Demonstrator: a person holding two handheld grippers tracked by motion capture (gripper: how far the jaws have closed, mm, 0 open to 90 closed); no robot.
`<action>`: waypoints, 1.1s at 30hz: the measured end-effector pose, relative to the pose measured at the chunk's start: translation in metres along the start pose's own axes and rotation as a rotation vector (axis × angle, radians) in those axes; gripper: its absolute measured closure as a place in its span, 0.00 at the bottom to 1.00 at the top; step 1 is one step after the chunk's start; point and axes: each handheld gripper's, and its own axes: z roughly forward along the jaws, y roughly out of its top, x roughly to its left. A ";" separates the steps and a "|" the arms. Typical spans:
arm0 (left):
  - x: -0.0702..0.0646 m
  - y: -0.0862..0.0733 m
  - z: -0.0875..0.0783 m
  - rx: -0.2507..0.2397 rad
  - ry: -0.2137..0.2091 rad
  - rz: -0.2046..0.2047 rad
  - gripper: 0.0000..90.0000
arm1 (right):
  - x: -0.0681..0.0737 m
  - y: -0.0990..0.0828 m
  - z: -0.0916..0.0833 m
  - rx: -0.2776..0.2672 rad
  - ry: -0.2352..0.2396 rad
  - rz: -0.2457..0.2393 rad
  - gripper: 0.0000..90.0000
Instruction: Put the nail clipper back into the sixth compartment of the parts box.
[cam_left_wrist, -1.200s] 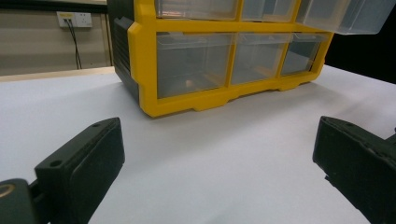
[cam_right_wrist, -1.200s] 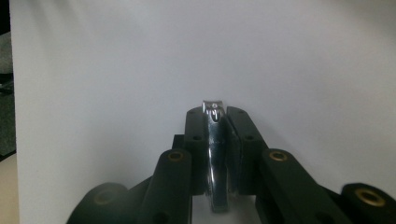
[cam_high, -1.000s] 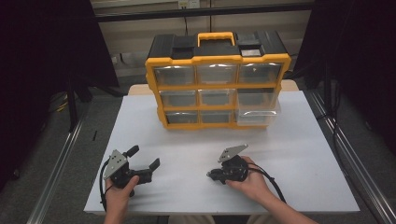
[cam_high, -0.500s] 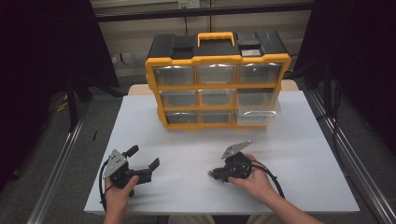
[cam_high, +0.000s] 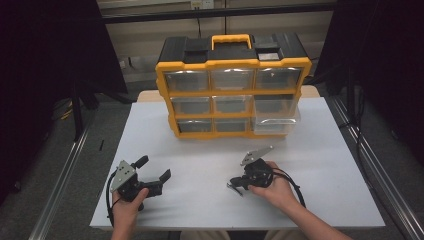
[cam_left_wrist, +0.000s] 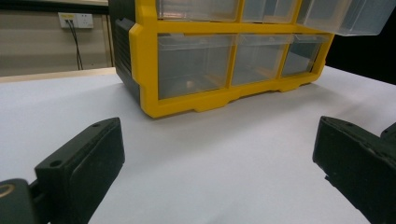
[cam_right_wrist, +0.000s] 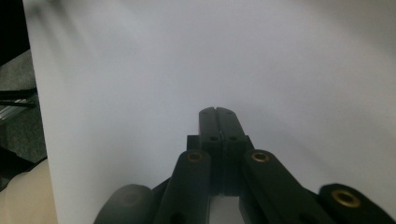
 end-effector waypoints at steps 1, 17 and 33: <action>0.000 0.000 0.000 0.003 0.003 0.001 0.02 | 0.000 0.000 0.000 -0.018 0.007 -0.002 0.97; 0.001 -0.001 0.000 0.004 -0.006 0.000 0.02 | -0.004 -0.002 0.012 -0.031 0.010 0.029 0.88; 0.000 -0.001 0.001 0.008 -0.001 0.000 0.02 | -0.007 -0.002 0.014 -0.035 -0.011 0.040 0.84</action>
